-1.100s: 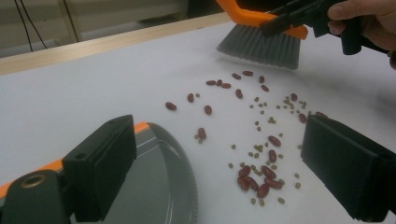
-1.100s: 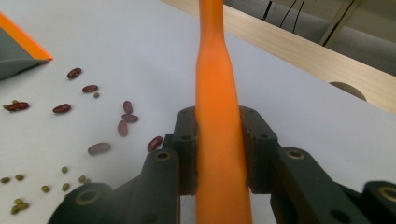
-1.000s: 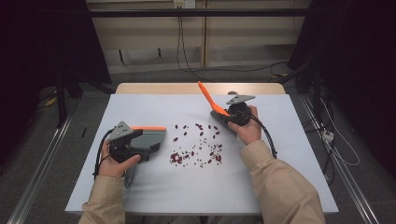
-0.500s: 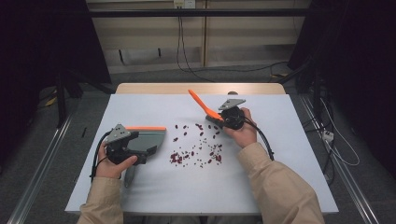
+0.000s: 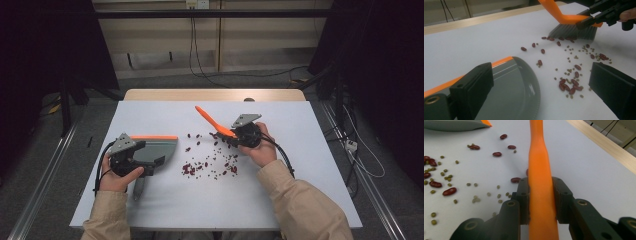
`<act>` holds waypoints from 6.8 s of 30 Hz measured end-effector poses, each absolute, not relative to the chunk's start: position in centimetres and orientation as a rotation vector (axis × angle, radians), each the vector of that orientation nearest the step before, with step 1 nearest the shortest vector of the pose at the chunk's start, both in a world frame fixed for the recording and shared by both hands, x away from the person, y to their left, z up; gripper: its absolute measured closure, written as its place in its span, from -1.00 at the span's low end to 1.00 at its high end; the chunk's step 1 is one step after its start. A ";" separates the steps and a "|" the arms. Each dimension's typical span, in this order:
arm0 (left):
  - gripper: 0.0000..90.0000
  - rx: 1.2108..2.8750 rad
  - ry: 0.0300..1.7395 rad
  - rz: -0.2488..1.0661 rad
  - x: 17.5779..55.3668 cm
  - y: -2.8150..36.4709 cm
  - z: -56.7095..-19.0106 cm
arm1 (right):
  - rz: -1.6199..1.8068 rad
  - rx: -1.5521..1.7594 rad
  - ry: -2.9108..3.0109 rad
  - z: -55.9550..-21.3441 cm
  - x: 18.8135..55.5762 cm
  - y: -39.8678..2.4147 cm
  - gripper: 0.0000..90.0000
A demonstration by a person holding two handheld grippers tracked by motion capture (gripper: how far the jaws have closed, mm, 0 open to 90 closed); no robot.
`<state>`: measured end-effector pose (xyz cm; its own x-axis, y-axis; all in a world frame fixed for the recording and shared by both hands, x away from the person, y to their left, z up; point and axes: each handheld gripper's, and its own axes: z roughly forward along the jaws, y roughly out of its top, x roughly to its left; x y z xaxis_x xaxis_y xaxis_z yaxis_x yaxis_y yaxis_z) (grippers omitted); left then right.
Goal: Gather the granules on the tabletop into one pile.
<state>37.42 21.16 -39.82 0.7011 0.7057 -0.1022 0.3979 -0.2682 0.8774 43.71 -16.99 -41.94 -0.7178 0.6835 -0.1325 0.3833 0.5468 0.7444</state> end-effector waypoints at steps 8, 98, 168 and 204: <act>-0.88 1.894 0.856 0.381 37.3 21.2 -39.8 | 0.991 0.824 2.402 -41.9 42.7 -16.9 0.58; -0.88 1.886 0.917 0.380 37.1 22.7 -40.3 | 1.096 0.568 2.522 -42.6 47.5 -13.0 0.57; -0.87 1.881 0.916 0.393 36.8 23.1 -40.1 | 1.186 0.376 2.651 -42.1 44.2 -10.5 0.58; -0.87 1.874 0.904 0.378 36.8 23.2 -40.1 | 1.311 0.780 2.437 -40.8 44.5 -10.7 0.58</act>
